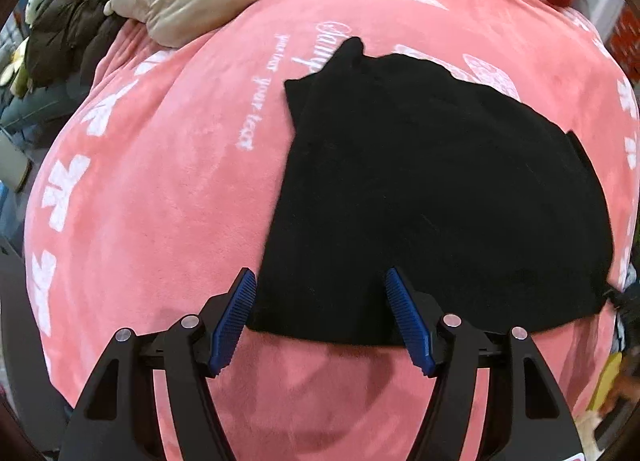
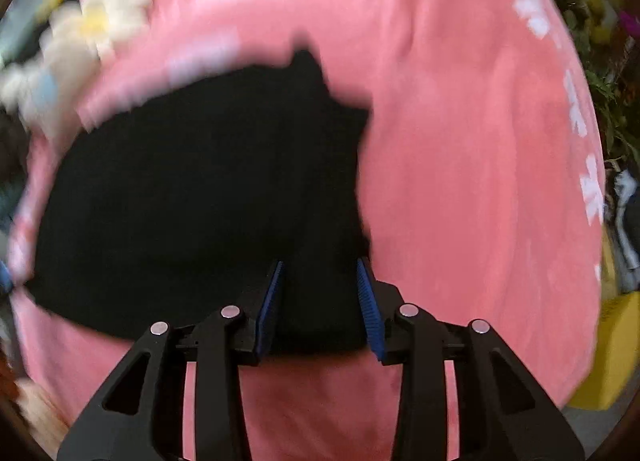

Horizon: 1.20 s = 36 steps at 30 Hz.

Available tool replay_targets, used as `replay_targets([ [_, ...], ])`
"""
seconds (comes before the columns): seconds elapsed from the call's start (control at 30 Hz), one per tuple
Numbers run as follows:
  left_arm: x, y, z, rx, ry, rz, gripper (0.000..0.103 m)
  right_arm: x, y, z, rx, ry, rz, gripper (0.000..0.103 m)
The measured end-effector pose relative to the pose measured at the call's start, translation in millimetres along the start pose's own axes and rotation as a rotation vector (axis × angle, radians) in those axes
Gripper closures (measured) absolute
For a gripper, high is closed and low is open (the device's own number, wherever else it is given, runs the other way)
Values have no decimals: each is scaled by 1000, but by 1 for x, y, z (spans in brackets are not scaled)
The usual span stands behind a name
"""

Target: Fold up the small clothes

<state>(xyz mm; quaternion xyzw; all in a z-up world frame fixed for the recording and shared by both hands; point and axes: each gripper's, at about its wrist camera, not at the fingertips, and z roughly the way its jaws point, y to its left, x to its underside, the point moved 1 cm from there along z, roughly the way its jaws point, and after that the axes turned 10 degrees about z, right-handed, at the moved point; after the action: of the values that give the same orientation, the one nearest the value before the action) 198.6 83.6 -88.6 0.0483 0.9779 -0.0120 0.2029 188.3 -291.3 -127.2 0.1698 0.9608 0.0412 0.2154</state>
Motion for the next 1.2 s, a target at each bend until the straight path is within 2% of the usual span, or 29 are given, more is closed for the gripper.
replay_targets([
  [0.13,4,-4,-6,4,2,2,37,-1,-1,-29,-29,-70,47,65],
  [0.2,6,-5,-7,6,1,-4,37,-2,-5,-28,-18,-66,64,60],
  [0.4,13,-7,-12,-7,5,10,37,4,-31,-33,-49,-41,131,59],
  [0.5,18,1,-11,0,14,-4,36,12,-37,-37,-54,-45,128,50],
  [0.57,23,12,-12,48,3,-37,32,13,-36,-37,-69,-46,117,50],
  [0.67,26,34,-9,151,-10,-111,28,11,-37,-32,-109,-28,96,40],
  [0.73,24,45,-5,189,-8,-151,28,5,-36,-29,-149,-28,91,40],
  [0.83,15,54,2,238,-21,-173,28,-7,-32,-20,-154,-24,74,40],
  [0.87,10,53,5,250,-28,-168,28,-10,-30,-16,-165,-17,72,46],
  [0.9,7,50,8,268,-35,-156,31,-13,-27,-12,-183,-2,67,77],
  [0.93,3,47,11,283,-37,-135,58,-16,-23,-8,-193,34,62,98],
  [1.0,-4,38,19,335,16,-89,98,-22,-18,-22,-199,19,55,101],
  [1.1,-6,38,-5,386,-35,-85,100,-23,-21,-52,-203,-31,45,101],
  [1.17,0,40,-16,402,-32,-82,100,-12,-34,-45,-179,2,46,101],
  [1.2,6,41,-13,391,-11,-79,100,-4,-37,-29,-154,49,27,101],
])
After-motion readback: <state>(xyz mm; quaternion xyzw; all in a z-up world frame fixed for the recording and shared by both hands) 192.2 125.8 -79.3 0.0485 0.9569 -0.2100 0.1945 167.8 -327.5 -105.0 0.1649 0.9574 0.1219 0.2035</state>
